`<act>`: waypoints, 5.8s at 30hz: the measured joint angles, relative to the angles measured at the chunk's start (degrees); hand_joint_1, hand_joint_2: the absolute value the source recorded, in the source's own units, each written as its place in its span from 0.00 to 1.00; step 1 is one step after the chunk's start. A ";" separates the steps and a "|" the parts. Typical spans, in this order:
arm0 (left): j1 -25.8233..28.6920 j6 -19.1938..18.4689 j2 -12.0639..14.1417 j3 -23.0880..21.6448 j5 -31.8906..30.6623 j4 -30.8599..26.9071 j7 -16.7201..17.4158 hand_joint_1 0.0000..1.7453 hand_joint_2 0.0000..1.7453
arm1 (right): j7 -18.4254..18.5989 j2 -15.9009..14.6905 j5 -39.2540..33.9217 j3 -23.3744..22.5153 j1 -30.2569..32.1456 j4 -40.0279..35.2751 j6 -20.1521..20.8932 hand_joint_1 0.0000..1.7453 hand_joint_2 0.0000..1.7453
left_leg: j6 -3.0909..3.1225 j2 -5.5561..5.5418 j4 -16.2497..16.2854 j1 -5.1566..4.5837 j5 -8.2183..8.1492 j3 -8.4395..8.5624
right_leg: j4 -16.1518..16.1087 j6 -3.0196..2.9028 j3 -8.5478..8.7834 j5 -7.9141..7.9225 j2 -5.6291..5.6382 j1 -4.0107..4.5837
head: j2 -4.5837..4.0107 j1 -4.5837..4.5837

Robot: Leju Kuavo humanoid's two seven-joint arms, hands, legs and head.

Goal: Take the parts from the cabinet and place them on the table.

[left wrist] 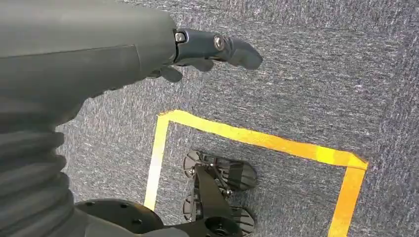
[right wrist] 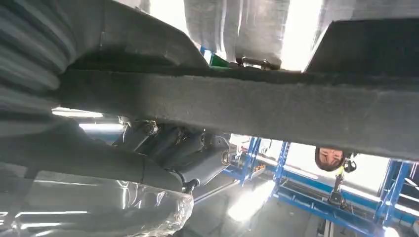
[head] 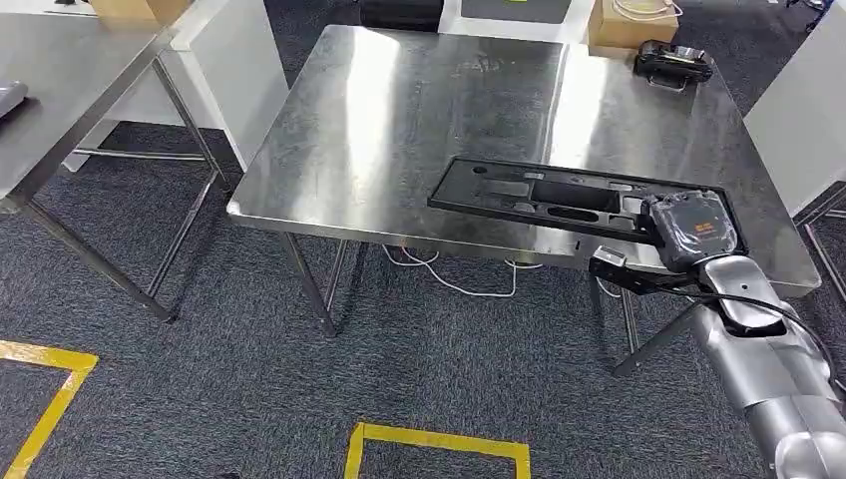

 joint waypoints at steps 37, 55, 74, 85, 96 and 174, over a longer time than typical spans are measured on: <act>0.01 -0.72 0.02 0.74 0.55 0.00 -0.22 0.00 1.00 | 0.44 1.31 2.29 0.04 -0.02 0.15 1.18 1.00 1.00 | 1.02 0.02 0.55 0.07 -0.30 -0.33 | -0.16 0.34 -0.13 0.21 -0.04 -0.65 | 0.00 -0.04; 0.02 -0.85 -0.37 1.49 0.94 -0.02 -0.63 0.00 1.00 | 1.14 1.44 3.93 0.39 0.77 0.50 1.18 1.00 1.00 | -2.12 0.96 -0.05 2.70 -1.10 0.73 | 0.84 1.15 0.82 -2.01 -0.51 -2.59 | 0.00 -0.28; 0.02 -0.24 -0.46 1.77 0.70 -0.09 -1.31 0.00 1.00 | 0.85 1.90 5.09 0.48 -0.18 1.36 1.25 1.00 1.00 | 6.09 0.01 -4.23 -0.83 3.08 1.13 | 11.60 0.36 -1.49 -8.00 -0.18 -0.03 | 0.00 -0.11; 0.41 0.11 -0.74 1.90 0.72 -0.07 -1.33 0.00 1.00 | 1.03 1.81 5.38 0.46 1.01 1.90 1.29 1.00 1.00 | -0.55 0.35 -0.11 1.10 -2.37 1.49 | 1.23 1.68 -0.30 -1.47 -0.76 -2.57 | 0.00 -0.37; 0.59 0.41 0.17 2.05 0.74 -0.07 -2.78 0.00 1.00 | 1.42 2.32 5.55 0.46 1.71 1.75 1.29 1.00 1.00 | 6.01 -0.57 0.75 -2.10 5.97 -6.40 | 0.62 -0.84 5.18 -5.78 0.40 -0.49 | 0.00 -0.06; -0.07 10.34 -1.03 4.68 -1.42 -0.17 -11.01 0.00 0.00 | -15.47 10.95 3.39 5.05 -20.95 27.82 -3.72 0.00 1.00 | -0.45 -0.34 0.12 0.30 1.55 -2.21 | -0.10 3.17 0.64 -1.42 -0.92 -2.42 | 0.00 -0.26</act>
